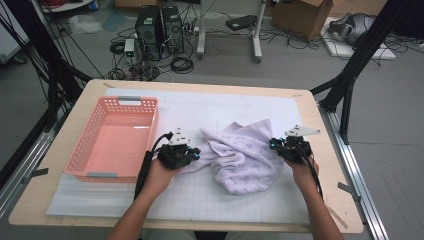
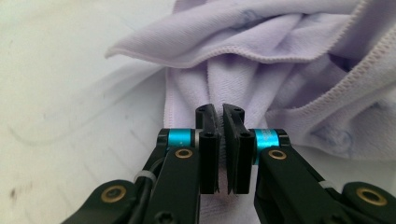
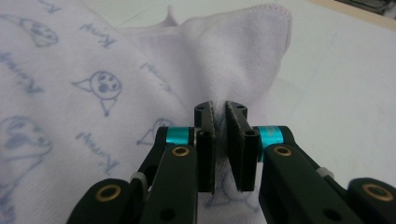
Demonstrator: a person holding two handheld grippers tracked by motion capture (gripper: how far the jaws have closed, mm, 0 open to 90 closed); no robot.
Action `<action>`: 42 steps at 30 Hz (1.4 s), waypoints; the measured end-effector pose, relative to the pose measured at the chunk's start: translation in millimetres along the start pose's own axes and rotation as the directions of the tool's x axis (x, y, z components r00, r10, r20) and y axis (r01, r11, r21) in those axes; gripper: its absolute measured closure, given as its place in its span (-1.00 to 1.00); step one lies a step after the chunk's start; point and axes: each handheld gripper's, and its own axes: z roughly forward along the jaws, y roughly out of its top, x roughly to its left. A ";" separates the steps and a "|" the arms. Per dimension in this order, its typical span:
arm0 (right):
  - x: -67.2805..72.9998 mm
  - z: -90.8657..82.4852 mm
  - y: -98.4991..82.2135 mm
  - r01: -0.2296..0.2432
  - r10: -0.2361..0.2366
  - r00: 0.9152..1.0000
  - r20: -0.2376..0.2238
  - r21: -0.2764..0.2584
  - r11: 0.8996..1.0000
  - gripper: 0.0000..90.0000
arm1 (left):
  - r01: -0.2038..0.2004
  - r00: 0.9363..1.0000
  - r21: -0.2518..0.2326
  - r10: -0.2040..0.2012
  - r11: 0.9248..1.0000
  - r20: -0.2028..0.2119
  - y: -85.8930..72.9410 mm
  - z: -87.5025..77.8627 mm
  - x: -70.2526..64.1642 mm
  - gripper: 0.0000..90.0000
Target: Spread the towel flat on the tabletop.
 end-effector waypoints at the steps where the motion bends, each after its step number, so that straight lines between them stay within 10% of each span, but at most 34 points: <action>1: -1.9 4.2 6.1 0.003 -0.003 1.000 0.003 -0.003 1.000 0.83 | 0.015 1.000 -0.012 -0.015 1.000 0.008 -9.3 -6.0 -1.6 0.88; 9: -38.7 34.7 57.6 -0.036 0.039 0.990 0.137 -0.024 0.999 0.87 | 0.030 0.999 -0.008 -0.030 1.000 0.032 -28.4 -10.0 -7.2 0.87; 14: -67.2 34.4 66.2 -0.135 0.146 0.942 0.303 -0.059 0.989 0.88 | 0.024 0.999 0.019 -0.025 1.000 0.044 -34.3 -10.3 -9.5 0.87; 17: -80.4 30.6 60.6 -0.225 0.240 0.927 0.288 -0.085 0.971 0.87 | 0.037 0.998 0.023 -0.038 0.999 0.048 -37.0 -12.7 -7.2 0.83; 22: -76.3 22.5 55.0 -0.218 0.227 0.950 0.213 -0.063 0.974 0.65 | 0.065 0.998 -0.016 -0.065 0.998 0.028 -26.1 -12.7 -3.7 -0.04; 29: -56.5 -7.2 44.6 -0.167 0.180 0.971 0.161 -0.090 0.982 0.33 | 0.023 0.993 -0.103 -0.011 0.994 0.121 6.8 2.4 -15.2 -0.17; 42: -18.5 -62.8 -32.0 -0.055 0.055 0.992 0.110 -0.001 0.998 0.18 | -0.113 0.983 0.002 0.111 0.994 0.148 24.2 66.5 -52.7 -0.15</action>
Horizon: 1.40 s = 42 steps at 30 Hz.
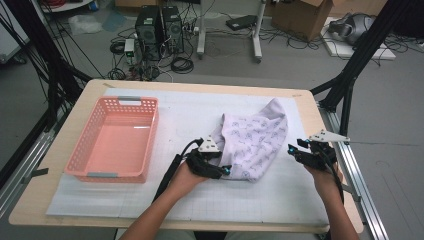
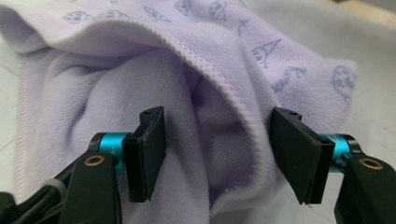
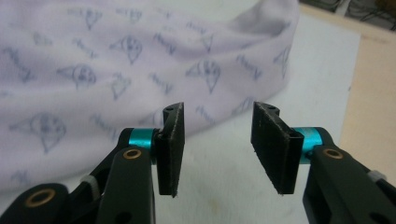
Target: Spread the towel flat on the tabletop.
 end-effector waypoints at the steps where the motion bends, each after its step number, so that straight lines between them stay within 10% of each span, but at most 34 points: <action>1: -0.4 0.1 -5.0 -0.010 0.010 1.000 -0.014 0.006 1.000 0.17 | -0.012 1.000 0.005 0.012 1.000 -0.008 0.8 1.4 -1.0 -0.06; 2: -0.8 1.1 -13.2 -0.035 0.035 0.999 -0.030 0.016 0.999 0.14 | -0.025 1.000 0.009 0.025 1.000 -0.012 1.7 1.6 -1.9 0.47; 3: -0.8 1.1 -13.2 -0.035 0.035 0.999 -0.030 0.016 0.999 0.14 | -0.032 0.999 0.001 0.032 0.999 -0.018 2.7 1.1 -2.3 0.47; 4: 0.4 2.9 -18.2 -0.046 0.047 0.998 -0.046 0.022 0.999 0.14 | -0.038 0.999 -0.012 0.038 0.999 -0.020 4.3 -1.8 -1.0 0.87; 7: 3.1 6.2 -19.9 -0.046 0.048 0.996 -0.079 0.021 0.999 0.15 | 0.030 1.000 -0.118 -0.030 0.993 0.007 11.2 -16.1 8.7 0.90; 12: 13.0 13.6 -15.1 -0.013 0.016 0.992 -0.128 0.024 1.000 0.17 | 0.058 0.995 -0.172 -0.071 0.983 -0.073 30.2 -33.4 32.2 0.92; 21: 37.6 31.8 -6.1 0.027 -0.020 0.974 -0.226 0.025 0.999 0.01 | 0.167 0.946 -0.258 -0.228 0.952 -0.229 37.2 -46.7 76.0 0.93; 26: 64.1 62.1 5.1 0.060 -0.047 0.964 -0.261 0.040 0.997 -0.12 | 0.191 0.928 -0.256 -0.259 0.948 -0.268 32.3 -46.1 85.5 0.93; 29: 77.2 78.5 13.5 0.092 -0.078 0.971 -0.225 0.055 0.994 0.01 | 0.191 0.927 -0.253 -0.259 0.948 -0.272 31.1 -45.2 87.4 0.93; 31: 81.9 88.6 18.2 0.113 -0.089 0.975 -0.202 0.111 0.987 0.36 | 0.190 0.927 -0.252 -0.258 0.949 -0.274 30.7 -45.6 88.2 0.93; 32: 80.3 91.0 22.1 0.121 -0.094 0.970 -0.225 0.109 0.987 0.92 | 0.190 0.927 -0.250 -0.258 0.949 -0.273 30.4 -46.3 88.9 0.93; 42: 48.2 55.7 23.0 0.028 -0.024 0.965 -0.259 0.011 1.000 1.00 | 0.175 0.941 -0.228 -0.231 0.958 -0.247 24.9 -47.0 84.2 0.93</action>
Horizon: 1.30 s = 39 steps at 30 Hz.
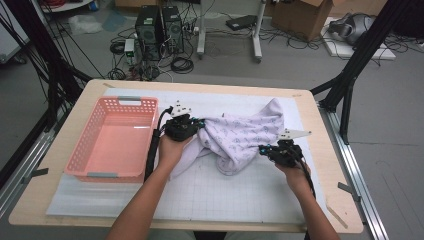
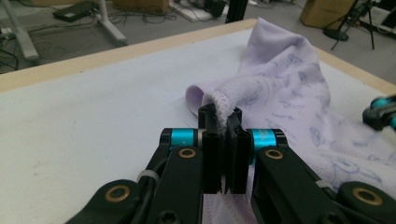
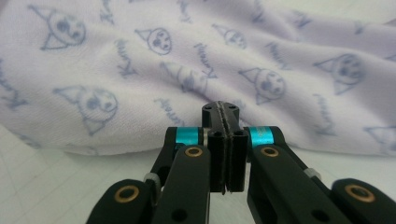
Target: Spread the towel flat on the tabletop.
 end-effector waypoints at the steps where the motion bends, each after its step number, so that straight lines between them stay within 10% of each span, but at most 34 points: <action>1: 0.6 -1.3 0.6 0.016 -0.016 1.000 0.009 0.002 1.000 1.00 | -0.003 1.000 0.001 0.003 1.000 -0.003 -0.1 0.5 -0.2 0.93; 6: 1.0 -5.6 11.5 0.022 -0.019 0.999 0.050 -0.067 0.997 1.00 | 0.004 0.999 -0.008 -0.005 1.000 -0.038 0.4 -1.3 3.9 0.93; 19: -44.5 28.8 110.8 -0.010 0.031 0.990 0.141 -0.149 0.989 1.00 | 0.041 0.988 0.060 -0.032 0.997 -0.152 -12.0 5.5 26.4 0.88; 22: -49.5 44.6 120.4 -0.011 0.037 0.977 0.211 -0.121 0.993 1.00 | 0.083 0.982 0.062 -0.071 0.995 -0.173 -14.1 4.3 25.9 0.31; 26: -55.5 54.4 111.7 -0.061 0.081 0.971 0.225 -0.094 0.994 1.00 | 0.032 0.990 0.059 -0.023 0.998 -0.141 -14.8 -2.3 17.5 0.04; 33: -57.4 33.5 98.0 -0.087 0.108 0.978 0.178 -0.121 0.989 0.70 | 0.014 1.000 0.029 -0.015 0.999 0.008 -21.5 -15.1 1.8 0.17; 39: -42.8 -2.6 48.9 -0.074 0.092 0.983 0.161 -0.114 0.991 0.59 | -0.013 0.997 0.135 0.004 0.991 0.071 -30.8 -2.0 -6.8 0.34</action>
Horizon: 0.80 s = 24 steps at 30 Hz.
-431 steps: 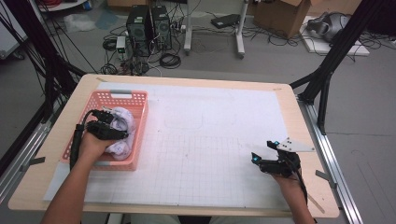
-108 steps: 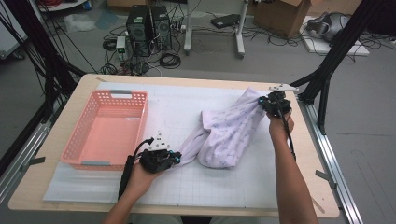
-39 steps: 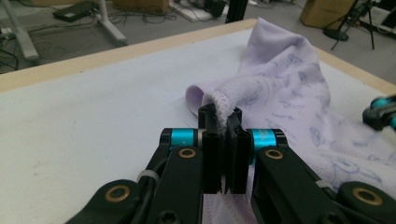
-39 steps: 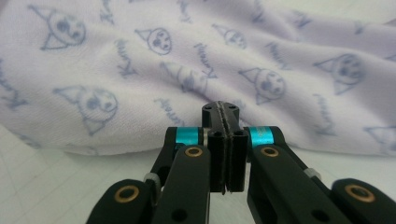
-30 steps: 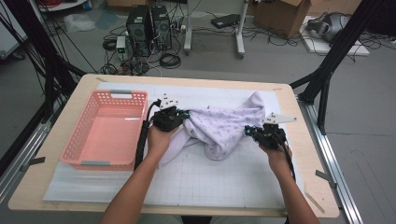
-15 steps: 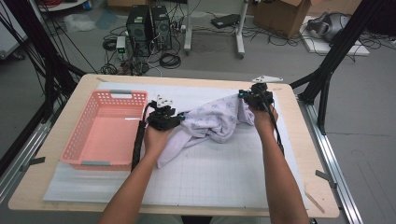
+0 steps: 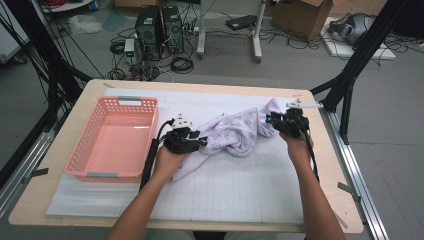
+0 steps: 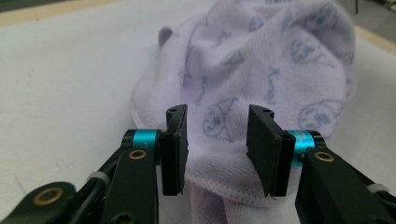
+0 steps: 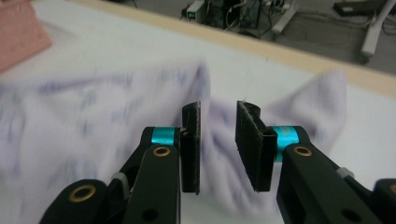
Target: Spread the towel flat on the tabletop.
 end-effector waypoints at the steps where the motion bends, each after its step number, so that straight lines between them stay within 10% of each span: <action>1: 0.5 -3.7 -9.7 0.007 -0.007 1.000 -0.003 0.017 1.000 0.61 | 0.005 1.000 0.012 -0.005 1.000 0.002 -0.7 3.0 -0.4 0.40; 9: 15.3 8.0 -51.8 0.038 -0.018 0.993 -0.113 0.185 0.982 0.76 | 0.032 0.999 0.023 -0.031 0.999 -0.025 -4.7 15.5 3.4 0.92; 14: 48.5 46.7 -47.5 0.052 -0.016 0.973 -0.232 0.153 0.987 0.06 | 0.051 0.996 -0.030 -0.053 0.998 -0.068 -2.5 8.4 10.7 0.95; 17: 64.6 66.6 -43.0 0.088 -0.047 0.968 -0.247 0.158 0.984 0.03 | 0.062 0.994 -0.043 -0.065 0.997 -0.084 -2.5 5.9 14.2 0.96; 21: 84.3 79.1 -35.6 0.187 -0.137 0.947 -0.292 0.151 0.971 0.90 | 0.062 0.993 -0.062 -0.068 0.996 -0.095 -1.3 2.9 15.2 0.96; 24: 92.4 80.5 -34.8 0.236 -0.183 0.934 -0.307 0.143 0.961 0.99 | 0.072 0.991 -0.090 -0.081 0.993 -0.103 0.2 -1.1 16.9 0.96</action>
